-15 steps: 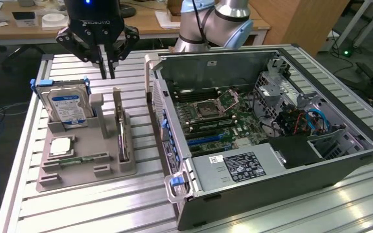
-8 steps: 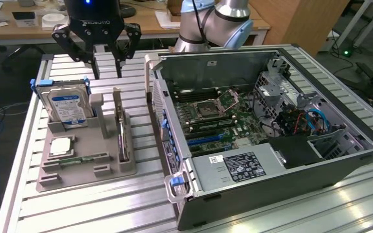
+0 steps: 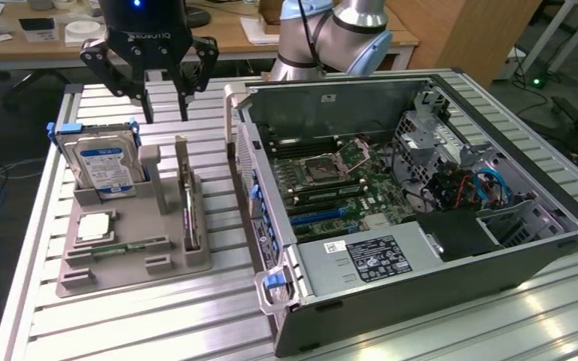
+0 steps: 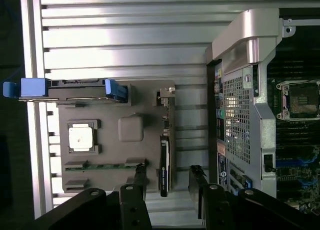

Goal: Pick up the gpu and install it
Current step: 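Pick up the gpu and move the gpu toward the slot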

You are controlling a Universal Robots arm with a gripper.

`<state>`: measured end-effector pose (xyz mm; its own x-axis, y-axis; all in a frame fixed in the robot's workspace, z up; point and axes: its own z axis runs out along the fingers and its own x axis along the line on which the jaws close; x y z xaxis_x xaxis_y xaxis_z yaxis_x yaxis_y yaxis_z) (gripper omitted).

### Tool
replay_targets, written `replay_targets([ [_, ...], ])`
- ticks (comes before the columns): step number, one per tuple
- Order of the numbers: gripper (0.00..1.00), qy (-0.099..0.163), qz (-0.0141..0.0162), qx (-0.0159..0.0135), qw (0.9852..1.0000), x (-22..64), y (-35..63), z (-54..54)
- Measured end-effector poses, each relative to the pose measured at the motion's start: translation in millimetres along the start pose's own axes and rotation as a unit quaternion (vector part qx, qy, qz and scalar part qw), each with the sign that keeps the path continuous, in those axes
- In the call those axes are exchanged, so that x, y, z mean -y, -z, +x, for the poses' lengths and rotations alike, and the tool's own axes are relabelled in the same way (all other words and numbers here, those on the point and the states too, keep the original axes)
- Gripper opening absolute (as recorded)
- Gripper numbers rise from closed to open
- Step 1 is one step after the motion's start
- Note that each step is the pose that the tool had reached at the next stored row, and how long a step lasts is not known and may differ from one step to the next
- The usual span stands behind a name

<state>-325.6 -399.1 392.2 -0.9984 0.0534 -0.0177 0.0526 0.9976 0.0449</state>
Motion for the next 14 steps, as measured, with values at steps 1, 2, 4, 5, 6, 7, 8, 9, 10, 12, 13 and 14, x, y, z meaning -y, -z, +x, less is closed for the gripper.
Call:
replay_targets([
  [1,0.47,0.004,0.0,-0.0011,1.0,0.0,-0.1,0.0],
  [2,0.47,0.007,0.0,-0.002,1.0,0.0,-0.1,0.0],
  [4,0.47,0.012,0.0,-0.003,0.9999,0.4,-0.2,-0.1],
  [5,0.47,0.015,0.0,-0.0034,0.9999,0.6,-0.5,-0.1],
  [6,0.47,0.016,0.0,-0.0038,0.9999,1.0,-0.7,-0.1],
  [7,0.47,0.017,0.0,-0.0042,0.9998,1.7,-0.9,-0.1],
  [8,0.47,0.017,-0.0001,-0.0045,0.9998,2.3,-1.3,-0.2],
  [9,0.47,0.017,-0.0001,-0.0047,0.9998,3.4,-1.5,-0.2],
  [10,0.47,0.017,-0.0002,-0.0048,0.9998,4.7,-1.7,-0.3],
  [12,0.47,0.017,-0.0003,-0.0048,0.9998,7.1,-2.1,-0.4],
  [13,0.47,0.017,-0.0002,-0.0049,0.9998,8.1,-2.2,-0.4],
  [14,0.47,0.017,-0.0002,-0.0049,0.9998,9.1,-2.3,-0.5],
])
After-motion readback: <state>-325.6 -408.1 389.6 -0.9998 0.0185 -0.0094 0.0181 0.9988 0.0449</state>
